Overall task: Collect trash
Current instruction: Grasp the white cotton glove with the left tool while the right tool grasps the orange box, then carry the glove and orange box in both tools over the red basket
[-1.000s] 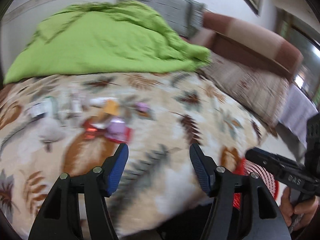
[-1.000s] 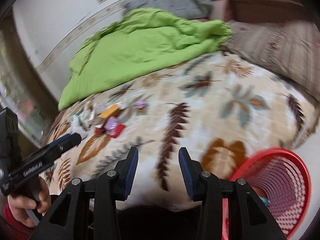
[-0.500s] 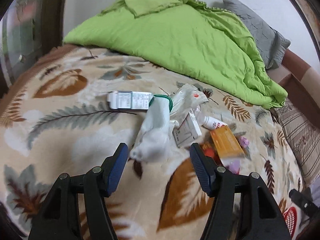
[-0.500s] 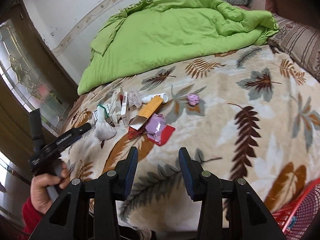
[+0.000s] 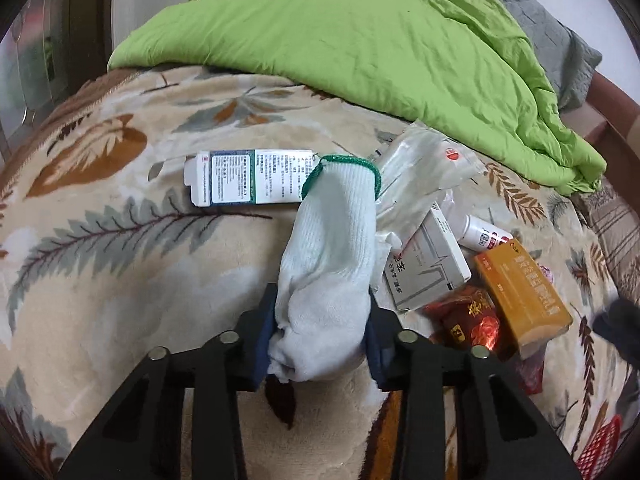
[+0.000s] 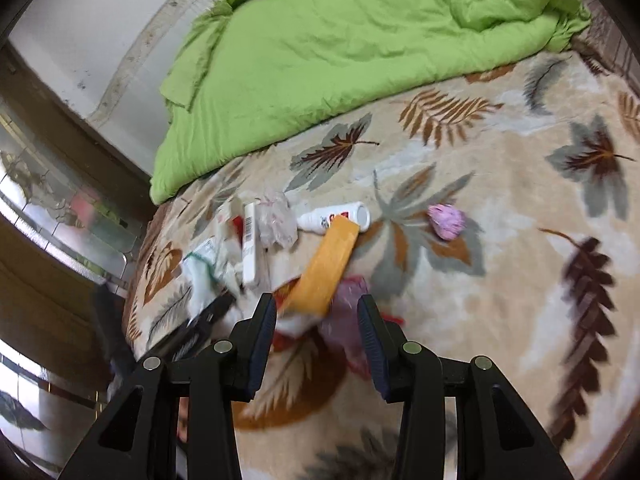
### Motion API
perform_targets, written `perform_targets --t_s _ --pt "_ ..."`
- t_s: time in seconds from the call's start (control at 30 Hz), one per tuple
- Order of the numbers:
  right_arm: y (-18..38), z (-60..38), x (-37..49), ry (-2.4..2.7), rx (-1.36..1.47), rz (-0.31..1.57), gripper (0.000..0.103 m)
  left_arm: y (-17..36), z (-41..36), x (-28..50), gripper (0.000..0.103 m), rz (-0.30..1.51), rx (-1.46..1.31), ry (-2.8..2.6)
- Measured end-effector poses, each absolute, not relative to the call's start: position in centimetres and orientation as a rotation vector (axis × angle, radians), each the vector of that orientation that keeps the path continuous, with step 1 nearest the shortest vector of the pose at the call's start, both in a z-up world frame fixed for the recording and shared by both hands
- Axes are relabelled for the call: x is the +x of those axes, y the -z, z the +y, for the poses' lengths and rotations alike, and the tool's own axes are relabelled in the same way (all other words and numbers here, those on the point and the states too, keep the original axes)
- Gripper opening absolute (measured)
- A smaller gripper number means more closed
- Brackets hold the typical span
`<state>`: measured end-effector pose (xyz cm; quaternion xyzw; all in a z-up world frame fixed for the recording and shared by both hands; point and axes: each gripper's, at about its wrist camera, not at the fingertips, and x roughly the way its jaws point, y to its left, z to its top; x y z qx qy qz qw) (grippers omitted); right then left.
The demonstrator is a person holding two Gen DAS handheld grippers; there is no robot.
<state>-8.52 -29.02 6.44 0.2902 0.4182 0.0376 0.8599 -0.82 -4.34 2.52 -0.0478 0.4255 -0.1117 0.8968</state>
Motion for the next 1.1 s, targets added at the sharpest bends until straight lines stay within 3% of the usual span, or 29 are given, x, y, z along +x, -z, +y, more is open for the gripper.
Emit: perform_targets --t_s 0.2,0.43,0.5,0.77,1.1 --pt "-4.1 -27.9 -3.1 -0.067 0.591 0.939 0.045 -3.3 -4.0 -1.8 0.033 0.832 -0.062 0.23" --pt "-2.0 -26.4 -1.4 -0.056 0.53 1.011 0.031 -4.3 -3.4 -2.5 0.033 0.784 -0.049 0.234" --pt "-2.6 -26.1 -2.1 -0.067 0.518 0.964 0.025 -4.7 -3.4 -2.8 0.033 0.77 -0.055 0.237" --pt "-6.7 -25.2 -9.7 -0.088 0.467 0.724 0.025 -6.7 -4.4 -6.2 0.033 0.662 -0.012 0.279" --pt "-7.4 -23.7 -16.5 -0.08 0.382 0.641 0.025 -7.9 -6.7 -11.0 0.033 0.569 0.081 0.293"
